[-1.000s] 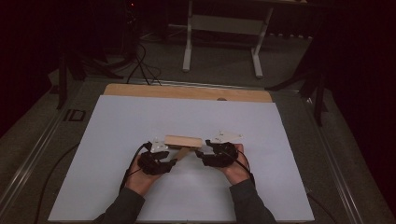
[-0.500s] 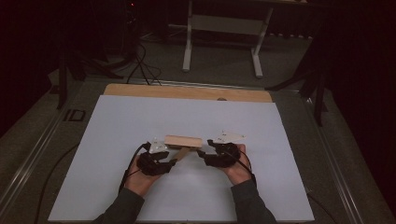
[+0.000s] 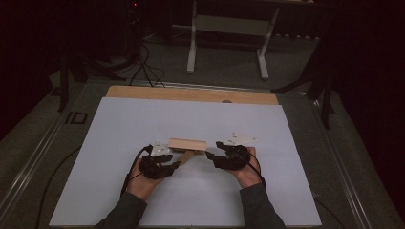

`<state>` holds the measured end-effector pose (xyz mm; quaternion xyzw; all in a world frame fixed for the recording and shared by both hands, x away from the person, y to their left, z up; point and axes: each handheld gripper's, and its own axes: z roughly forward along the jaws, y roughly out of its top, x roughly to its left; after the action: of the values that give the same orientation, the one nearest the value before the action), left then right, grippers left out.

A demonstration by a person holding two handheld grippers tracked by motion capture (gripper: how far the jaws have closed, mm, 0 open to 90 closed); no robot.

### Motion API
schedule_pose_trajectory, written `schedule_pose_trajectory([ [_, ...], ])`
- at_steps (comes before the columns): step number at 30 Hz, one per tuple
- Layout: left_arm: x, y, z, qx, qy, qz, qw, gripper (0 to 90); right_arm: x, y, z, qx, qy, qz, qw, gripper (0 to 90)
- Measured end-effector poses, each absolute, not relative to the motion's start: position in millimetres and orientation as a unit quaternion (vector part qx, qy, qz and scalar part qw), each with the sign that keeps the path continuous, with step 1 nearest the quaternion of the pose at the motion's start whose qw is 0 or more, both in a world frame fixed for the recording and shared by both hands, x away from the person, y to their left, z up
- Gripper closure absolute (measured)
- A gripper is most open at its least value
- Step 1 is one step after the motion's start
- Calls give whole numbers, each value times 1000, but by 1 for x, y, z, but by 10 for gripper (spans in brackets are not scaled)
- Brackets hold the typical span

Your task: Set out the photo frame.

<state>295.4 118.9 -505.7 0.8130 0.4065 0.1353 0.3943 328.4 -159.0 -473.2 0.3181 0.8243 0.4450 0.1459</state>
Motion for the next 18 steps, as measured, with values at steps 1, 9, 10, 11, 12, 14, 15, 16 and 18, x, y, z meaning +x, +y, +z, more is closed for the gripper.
schedule_pose_trajectory([
  [1,295,119,-505,812,406,135,396,592,329,-160,-473,317,824,446,145,421],
  [9,292,122,-497,806,399,159,407,664,330,-169,-471,327,817,450,150,430],
  [10,292,122,-496,807,396,161,407,672,331,-171,-471,330,816,450,149,430],
  [11,291,122,-496,806,397,164,408,679,332,-172,-472,334,815,450,147,430],
  [12,292,122,-495,807,395,165,407,682,333,-173,-472,338,813,449,149,430],
  [14,292,122,-494,807,396,165,407,711,334,-175,-473,344,811,449,150,439],
  [15,292,122,-494,806,395,165,407,728,335,-175,-473,349,809,449,150,448],
  [16,292,122,-494,806,396,164,408,739,335,-175,-474,348,809,450,149,468],
  [18,292,122,-494,807,395,166,406,769,336,-174,-474,347,809,451,148,538],
])
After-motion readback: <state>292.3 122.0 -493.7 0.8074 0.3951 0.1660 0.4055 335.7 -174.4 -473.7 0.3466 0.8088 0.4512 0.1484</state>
